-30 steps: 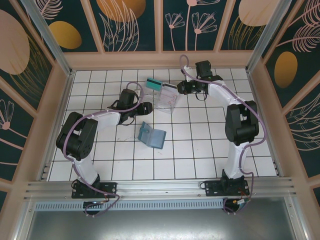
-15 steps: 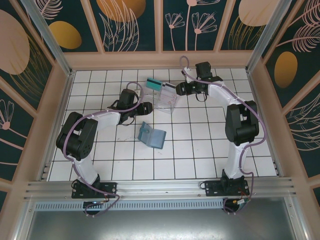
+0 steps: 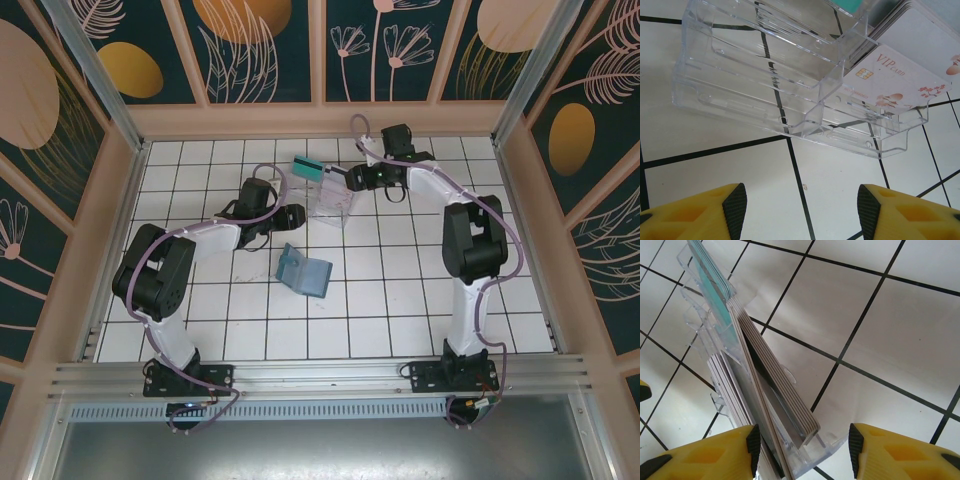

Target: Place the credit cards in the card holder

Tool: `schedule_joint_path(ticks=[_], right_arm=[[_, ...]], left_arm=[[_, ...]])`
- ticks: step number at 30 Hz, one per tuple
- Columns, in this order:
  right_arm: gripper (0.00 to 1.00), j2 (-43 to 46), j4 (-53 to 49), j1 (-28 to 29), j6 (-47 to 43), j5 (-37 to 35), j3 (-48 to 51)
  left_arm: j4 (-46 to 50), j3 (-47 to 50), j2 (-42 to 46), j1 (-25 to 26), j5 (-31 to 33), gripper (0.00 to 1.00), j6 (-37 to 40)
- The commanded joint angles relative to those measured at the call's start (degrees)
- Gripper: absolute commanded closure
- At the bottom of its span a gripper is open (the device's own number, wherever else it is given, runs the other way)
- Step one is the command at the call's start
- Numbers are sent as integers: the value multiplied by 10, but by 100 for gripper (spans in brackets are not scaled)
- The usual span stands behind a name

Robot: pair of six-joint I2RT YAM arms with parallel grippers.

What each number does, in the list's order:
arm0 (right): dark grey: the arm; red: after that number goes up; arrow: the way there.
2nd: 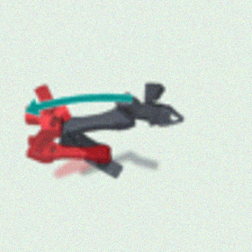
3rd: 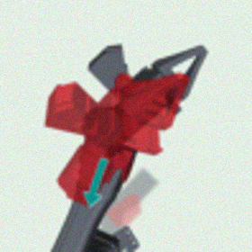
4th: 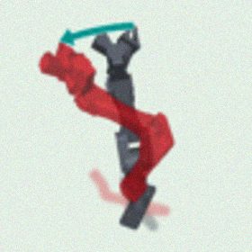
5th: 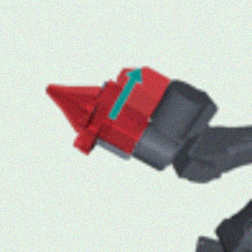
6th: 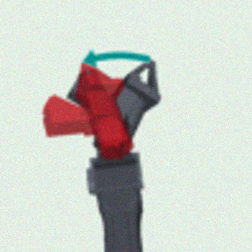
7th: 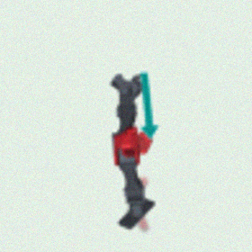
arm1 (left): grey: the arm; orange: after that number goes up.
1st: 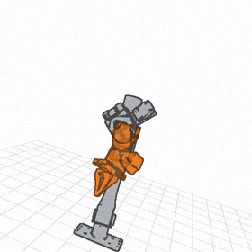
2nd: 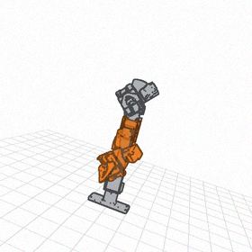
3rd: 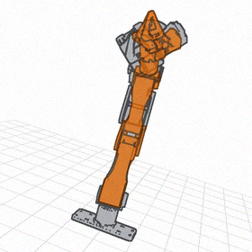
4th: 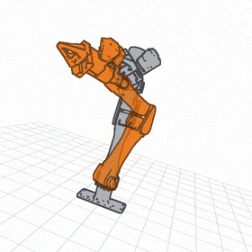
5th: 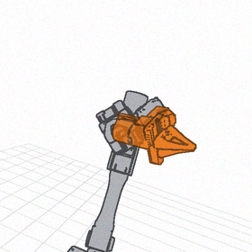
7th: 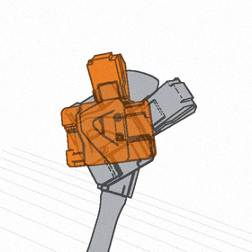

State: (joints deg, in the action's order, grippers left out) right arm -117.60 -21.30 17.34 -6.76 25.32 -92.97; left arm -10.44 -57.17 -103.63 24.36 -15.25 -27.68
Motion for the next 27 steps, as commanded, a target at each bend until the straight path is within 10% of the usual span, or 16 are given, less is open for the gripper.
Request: schedule_joint_path(ticks=[1, 27], right_arm=[[49, -6, 7, 2, 10, -22, -24], [63, 32, 6, -5, 5, -43, -14]], left_arm=[[-6, -12, 7, -3, -10, 38, -4], [-7, -10, 8, -3, -10, 37, -4]])
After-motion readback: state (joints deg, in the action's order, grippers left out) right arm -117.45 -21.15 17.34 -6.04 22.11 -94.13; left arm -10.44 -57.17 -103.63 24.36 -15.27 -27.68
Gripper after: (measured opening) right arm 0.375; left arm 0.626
